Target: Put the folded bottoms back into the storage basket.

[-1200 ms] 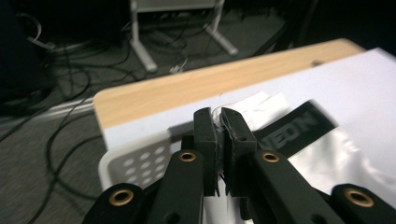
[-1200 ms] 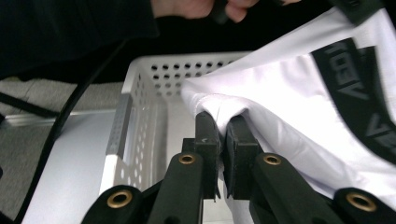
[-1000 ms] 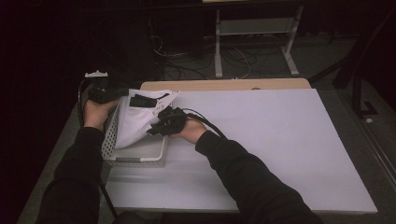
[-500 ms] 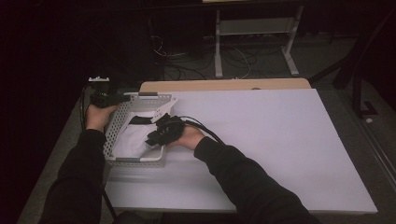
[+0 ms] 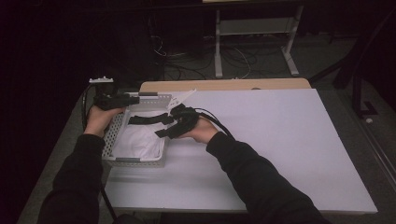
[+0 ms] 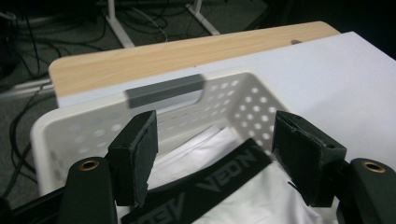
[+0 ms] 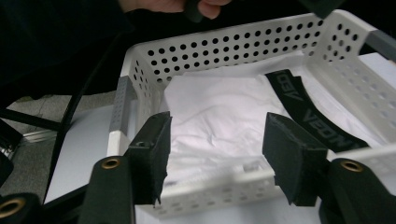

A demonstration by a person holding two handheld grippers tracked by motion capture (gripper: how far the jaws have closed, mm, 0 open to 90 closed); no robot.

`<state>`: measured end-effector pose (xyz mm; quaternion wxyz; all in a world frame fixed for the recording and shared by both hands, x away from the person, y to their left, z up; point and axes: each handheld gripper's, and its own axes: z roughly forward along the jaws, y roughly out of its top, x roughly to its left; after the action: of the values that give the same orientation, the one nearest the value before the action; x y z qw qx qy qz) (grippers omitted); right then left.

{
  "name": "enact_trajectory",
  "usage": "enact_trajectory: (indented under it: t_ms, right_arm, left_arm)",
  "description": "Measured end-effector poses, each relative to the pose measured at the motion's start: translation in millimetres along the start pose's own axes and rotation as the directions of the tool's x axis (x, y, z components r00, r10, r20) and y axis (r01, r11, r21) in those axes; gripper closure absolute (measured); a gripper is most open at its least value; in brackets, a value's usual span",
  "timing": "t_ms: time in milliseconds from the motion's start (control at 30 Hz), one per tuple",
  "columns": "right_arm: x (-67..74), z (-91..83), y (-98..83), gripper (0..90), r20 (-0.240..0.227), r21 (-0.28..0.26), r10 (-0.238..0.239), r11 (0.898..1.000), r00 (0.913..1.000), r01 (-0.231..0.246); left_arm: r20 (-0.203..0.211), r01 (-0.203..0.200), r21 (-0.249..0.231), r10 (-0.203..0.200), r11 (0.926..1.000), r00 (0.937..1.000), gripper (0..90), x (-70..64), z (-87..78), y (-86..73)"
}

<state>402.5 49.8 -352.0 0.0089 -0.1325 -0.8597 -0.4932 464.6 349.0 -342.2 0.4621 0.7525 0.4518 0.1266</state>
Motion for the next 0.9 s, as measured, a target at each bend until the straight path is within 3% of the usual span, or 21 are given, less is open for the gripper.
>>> enact_trajectory:
  t_ms: [233,333,500,900]
  right_arm:
    - [-2.9,-28.2,-7.0,34.0,0.027,0.002,-0.018,1.0,0.9995,0.018]
    - [-4.8,-38.0,-11.4,31.3,0.016,-0.001,-0.026,1.0,0.9995,0.026]
    - [-11.3,-55.0,-20.7,25.8,0.036,-0.029,-0.018,0.999,0.9992,0.019]
    - [-21.3,-99.5,-57.9,15.5,0.105,-0.095,0.038,0.995,0.9938,-0.028]
  left_arm:
    - [0.018,-0.051,-0.039,0.052,0.9979,0.9985,26.7,-33.5,-6.9,-0.6]
    - [0.026,-0.063,-0.038,0.064,0.9973,0.9976,22.7,-46.5,-8.7,-3.8]
    - [0.031,-0.078,-0.034,0.079,0.9964,0.9964,16.8,-65.7,-10.7,-11.8]
    - [0.119,-0.139,-0.053,0.145,0.9888,0.9823,5.4,-113.2,-7.5,-32.6]
